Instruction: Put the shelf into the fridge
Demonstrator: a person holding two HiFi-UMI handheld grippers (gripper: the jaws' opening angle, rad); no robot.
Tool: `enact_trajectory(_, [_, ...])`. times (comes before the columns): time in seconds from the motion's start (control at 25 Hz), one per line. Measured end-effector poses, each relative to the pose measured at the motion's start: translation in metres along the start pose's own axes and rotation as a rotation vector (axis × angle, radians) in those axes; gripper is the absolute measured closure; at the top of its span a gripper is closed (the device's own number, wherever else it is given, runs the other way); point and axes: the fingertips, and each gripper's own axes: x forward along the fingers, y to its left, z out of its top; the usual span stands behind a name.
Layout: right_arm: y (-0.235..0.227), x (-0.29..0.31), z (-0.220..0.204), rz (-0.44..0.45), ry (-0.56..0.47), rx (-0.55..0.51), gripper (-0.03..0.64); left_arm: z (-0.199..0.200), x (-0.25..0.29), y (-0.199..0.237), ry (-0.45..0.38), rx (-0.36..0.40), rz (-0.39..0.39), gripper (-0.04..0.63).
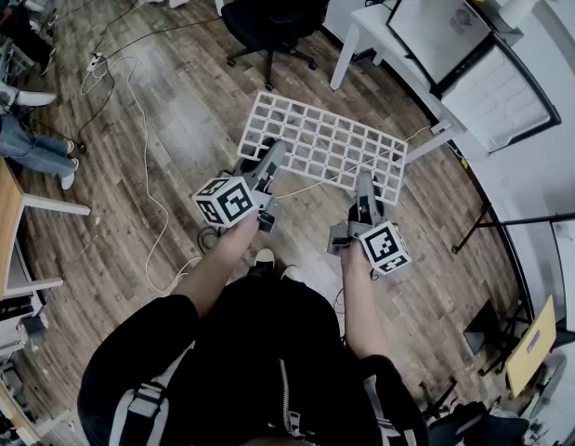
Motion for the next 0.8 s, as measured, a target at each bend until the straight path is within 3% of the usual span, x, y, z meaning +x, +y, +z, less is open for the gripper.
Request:
enact_trajectory(0.24, [0.006, -0.021, -0.011, 0.017, 0.026, 0.006, 0.456, -0.010, -0.027, -0.003, 0.000, -0.020, 0.022, 0.460])
enact_trajectory(0.8, [0.018, -0.015, -0.035, -0.022, -0.006, 0.026, 0.456, 0.009, -0.025, 0.018, 0.039, -0.031, -0.030, 0.463])
